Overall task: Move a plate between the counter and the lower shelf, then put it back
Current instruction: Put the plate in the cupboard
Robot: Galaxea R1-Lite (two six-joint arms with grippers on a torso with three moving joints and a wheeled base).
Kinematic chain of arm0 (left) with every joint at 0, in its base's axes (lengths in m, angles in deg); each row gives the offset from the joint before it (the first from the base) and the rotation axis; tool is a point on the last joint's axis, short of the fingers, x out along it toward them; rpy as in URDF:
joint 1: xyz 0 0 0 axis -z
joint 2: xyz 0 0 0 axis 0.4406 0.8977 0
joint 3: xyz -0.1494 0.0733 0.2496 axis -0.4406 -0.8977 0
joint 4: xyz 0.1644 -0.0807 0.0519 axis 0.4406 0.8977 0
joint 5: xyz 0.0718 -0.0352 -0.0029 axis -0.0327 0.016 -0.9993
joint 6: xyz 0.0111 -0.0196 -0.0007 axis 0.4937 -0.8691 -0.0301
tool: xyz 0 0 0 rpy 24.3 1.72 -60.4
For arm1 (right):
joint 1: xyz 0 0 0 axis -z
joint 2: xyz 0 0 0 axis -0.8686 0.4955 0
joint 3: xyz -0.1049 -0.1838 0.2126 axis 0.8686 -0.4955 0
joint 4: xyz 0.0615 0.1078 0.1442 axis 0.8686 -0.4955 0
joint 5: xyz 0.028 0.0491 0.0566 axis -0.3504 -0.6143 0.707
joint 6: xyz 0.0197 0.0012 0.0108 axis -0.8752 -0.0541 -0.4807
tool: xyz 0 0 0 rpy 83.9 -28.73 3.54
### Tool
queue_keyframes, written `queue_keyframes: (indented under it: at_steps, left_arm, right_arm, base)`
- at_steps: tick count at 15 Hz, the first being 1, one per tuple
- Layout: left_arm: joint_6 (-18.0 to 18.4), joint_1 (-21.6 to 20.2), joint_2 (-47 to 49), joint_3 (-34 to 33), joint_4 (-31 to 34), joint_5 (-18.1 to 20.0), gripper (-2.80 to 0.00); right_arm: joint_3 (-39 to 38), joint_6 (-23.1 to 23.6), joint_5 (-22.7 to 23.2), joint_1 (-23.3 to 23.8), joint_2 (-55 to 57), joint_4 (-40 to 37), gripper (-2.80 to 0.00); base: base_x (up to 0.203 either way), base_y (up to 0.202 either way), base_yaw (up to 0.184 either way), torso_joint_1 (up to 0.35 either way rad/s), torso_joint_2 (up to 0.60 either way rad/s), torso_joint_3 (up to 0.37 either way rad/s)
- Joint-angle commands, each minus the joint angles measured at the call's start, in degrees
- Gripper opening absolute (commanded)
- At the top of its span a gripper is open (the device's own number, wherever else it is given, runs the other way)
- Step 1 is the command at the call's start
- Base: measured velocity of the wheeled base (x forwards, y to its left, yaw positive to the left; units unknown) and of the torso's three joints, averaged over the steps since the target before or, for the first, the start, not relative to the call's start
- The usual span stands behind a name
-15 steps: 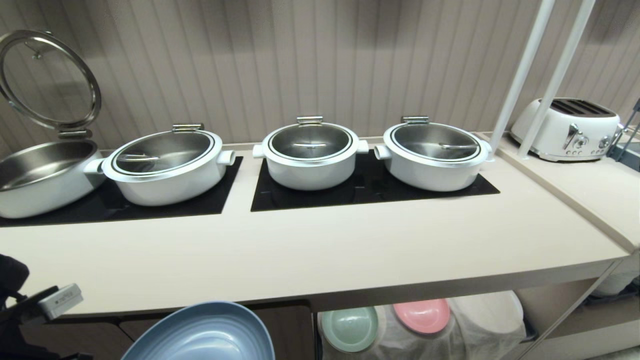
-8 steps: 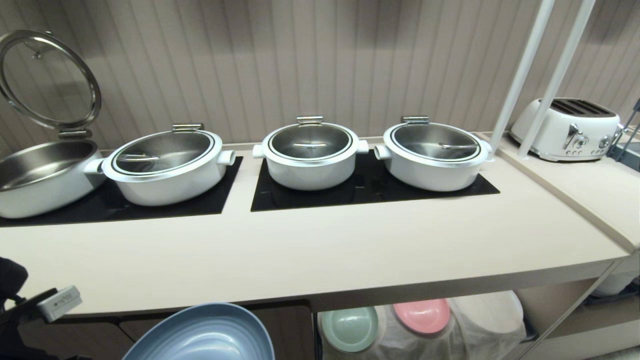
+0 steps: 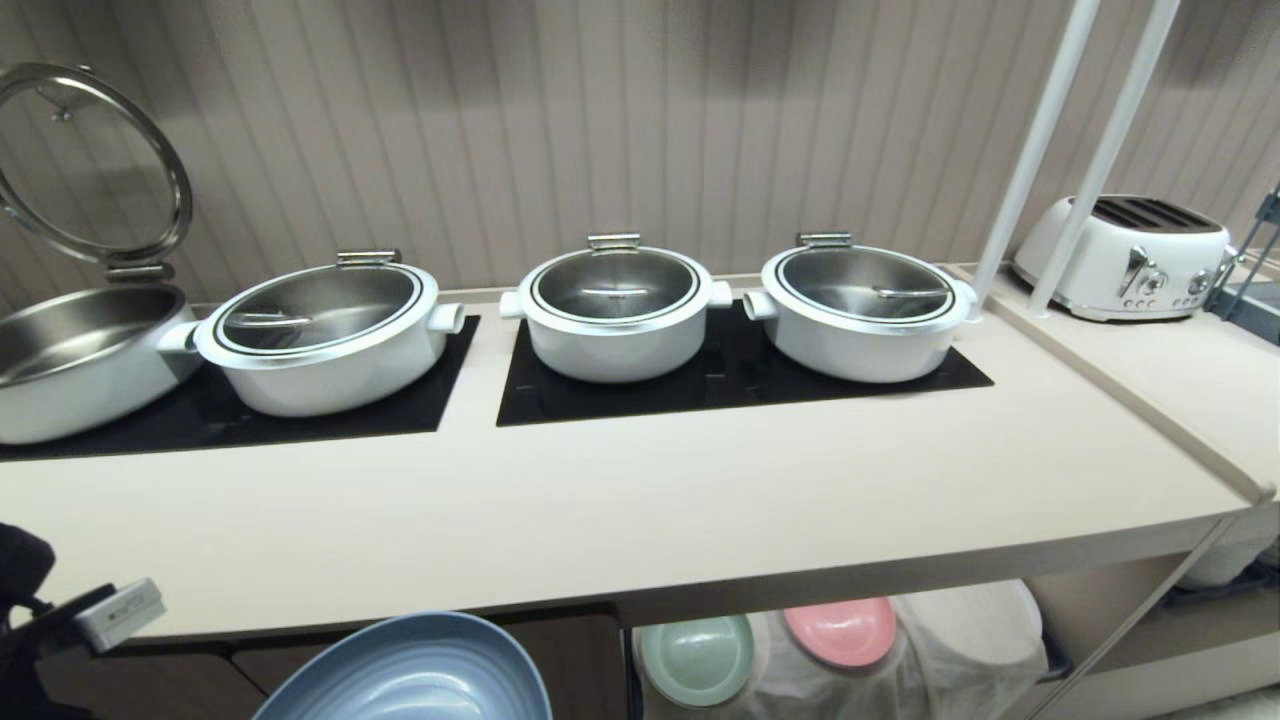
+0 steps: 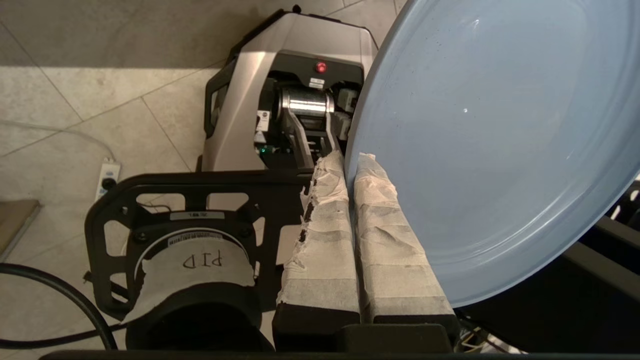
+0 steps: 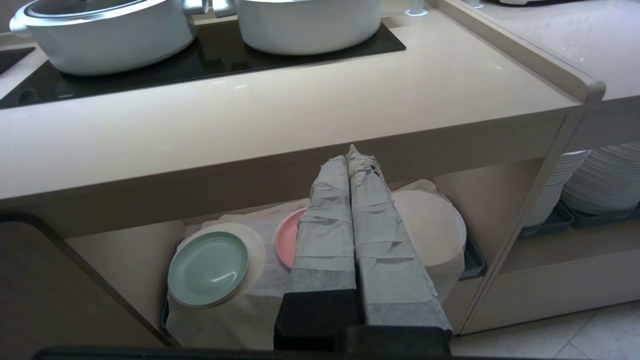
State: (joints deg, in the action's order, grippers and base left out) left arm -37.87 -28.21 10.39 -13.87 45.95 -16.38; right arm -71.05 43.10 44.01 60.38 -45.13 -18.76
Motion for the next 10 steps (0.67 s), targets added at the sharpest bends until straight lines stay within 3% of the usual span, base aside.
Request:
queue_keyframes:
  at_steps: [1,3,10]
  left_arm:
    - [0.0,0.0,-0.1,-0.1,0.1,0.1,-2.80]
    - [0.0,0.1,-0.1,0.0,0.1,0.1,-2.80]
    - [0.0,0.2,-0.7,-0.1,0.3,0.1,-2.80]
  right_arm:
    - [0.0,0.0,0.0,-0.1,0.0,0.0,-2.80]
    - [0.0,0.0,0.0,0.0,0.0,0.0,-2.80]
    - [0.0,0.0,0.0,0.0,0.0,0.0,-2.80]
  base:
    - [0.000,0.000,0.000,0.000,0.00,0.000]
    - [-0.002,-0.112,0.004,0.005,0.00,0.003]
    - [0.000,-0.198,0.001,0.001,0.00,0.000]
